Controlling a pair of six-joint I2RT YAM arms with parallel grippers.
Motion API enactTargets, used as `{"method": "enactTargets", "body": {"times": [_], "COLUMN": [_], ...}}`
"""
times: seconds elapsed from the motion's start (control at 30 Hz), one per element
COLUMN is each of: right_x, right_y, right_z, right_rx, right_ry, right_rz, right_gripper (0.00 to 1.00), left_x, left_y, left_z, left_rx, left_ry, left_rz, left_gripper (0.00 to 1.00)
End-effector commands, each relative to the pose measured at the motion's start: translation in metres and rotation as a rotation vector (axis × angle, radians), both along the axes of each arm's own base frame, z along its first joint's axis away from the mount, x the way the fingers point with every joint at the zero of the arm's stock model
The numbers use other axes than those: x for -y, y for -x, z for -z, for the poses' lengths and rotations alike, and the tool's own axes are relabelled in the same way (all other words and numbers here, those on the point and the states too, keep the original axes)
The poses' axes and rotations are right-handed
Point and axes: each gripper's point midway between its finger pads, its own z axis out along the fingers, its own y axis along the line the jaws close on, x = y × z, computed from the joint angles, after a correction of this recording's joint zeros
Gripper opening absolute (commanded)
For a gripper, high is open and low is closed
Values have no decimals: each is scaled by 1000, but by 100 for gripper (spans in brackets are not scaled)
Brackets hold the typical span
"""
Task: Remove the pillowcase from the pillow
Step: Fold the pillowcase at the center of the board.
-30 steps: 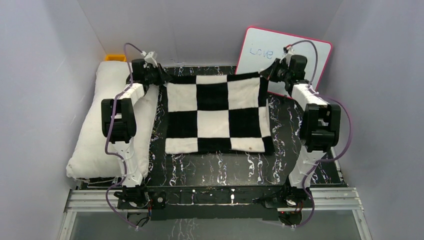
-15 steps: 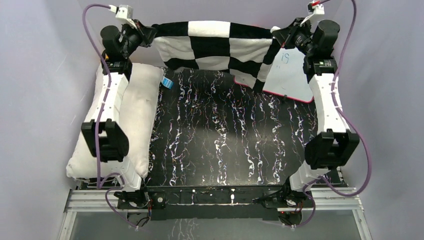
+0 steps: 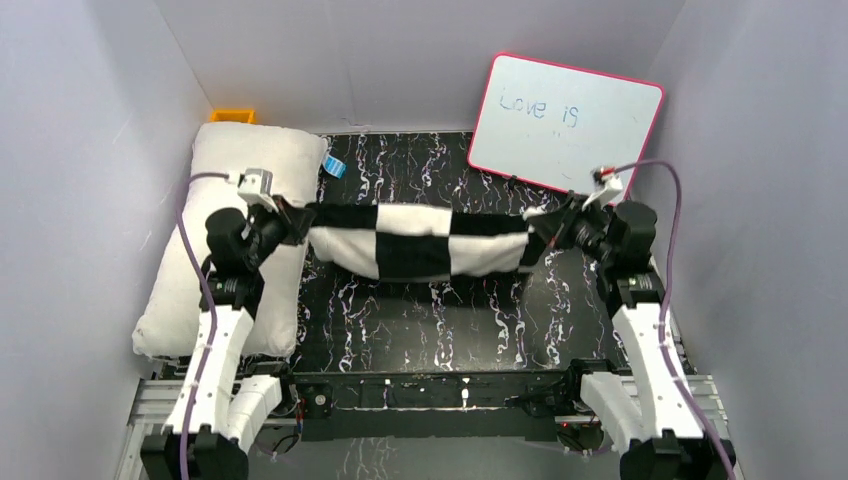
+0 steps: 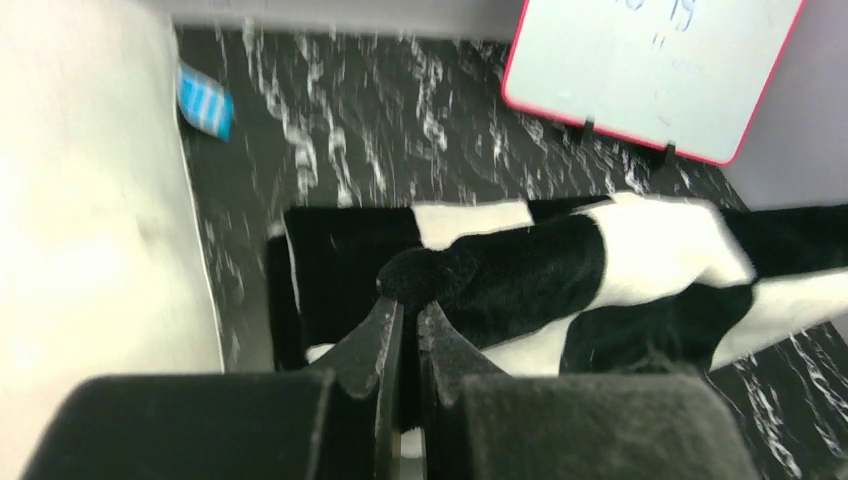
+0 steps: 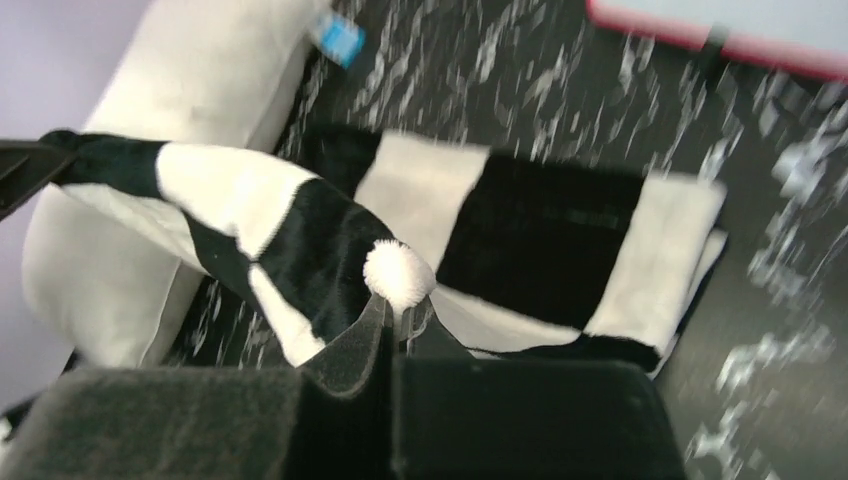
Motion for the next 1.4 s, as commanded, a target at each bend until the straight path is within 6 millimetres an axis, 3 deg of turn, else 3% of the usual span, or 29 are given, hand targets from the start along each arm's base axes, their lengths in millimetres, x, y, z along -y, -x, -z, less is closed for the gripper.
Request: {"method": "enactTargets", "body": {"times": [0.0, 0.13, 0.23, 0.43, 0.63, 0.87, 1.03, 1.2, 1.37], "right_x": [-11, -4, -4, 8, 22, 36, 44, 53, 56], "right_y": [66, 95, 94, 68, 42, -4, -35, -60, -70], "right_z": [26, 44, 64, 97, 132, 147, 149, 141, 163], "right_rx": [-68, -136, -225, -288, -351, -394, -425, -414, -497], "right_ry": [-36, -33, -44, -41, -38, 65, 118, 124, 170], "right_rz": [-47, 10, 27, 137, 253, 318, 351, 417, 421], "right_gripper": [0, 0, 0, 0, 0, 0, 0, 0, 0], "left_x": [-5, -8, -19, -25, -23, -24, -19, 4, 9], "left_y": [54, 64, 58, 35, -17, -78, -109, -122, -128], "left_z": [27, 43, 56, 86, 91, 88, 99, 126, 163], "left_rx": [-138, -244, -272, -387, -476, -494, -529, -588, -684], "left_ry": [41, 12, -24, -40, -42, -62, -55, -78, -124], "left_rz": [-72, -89, -142, -177, -159, -145, -115, -43, -35], "left_gripper": [0, 0, 0, 0, 0, 0, 0, 0, 0]}}
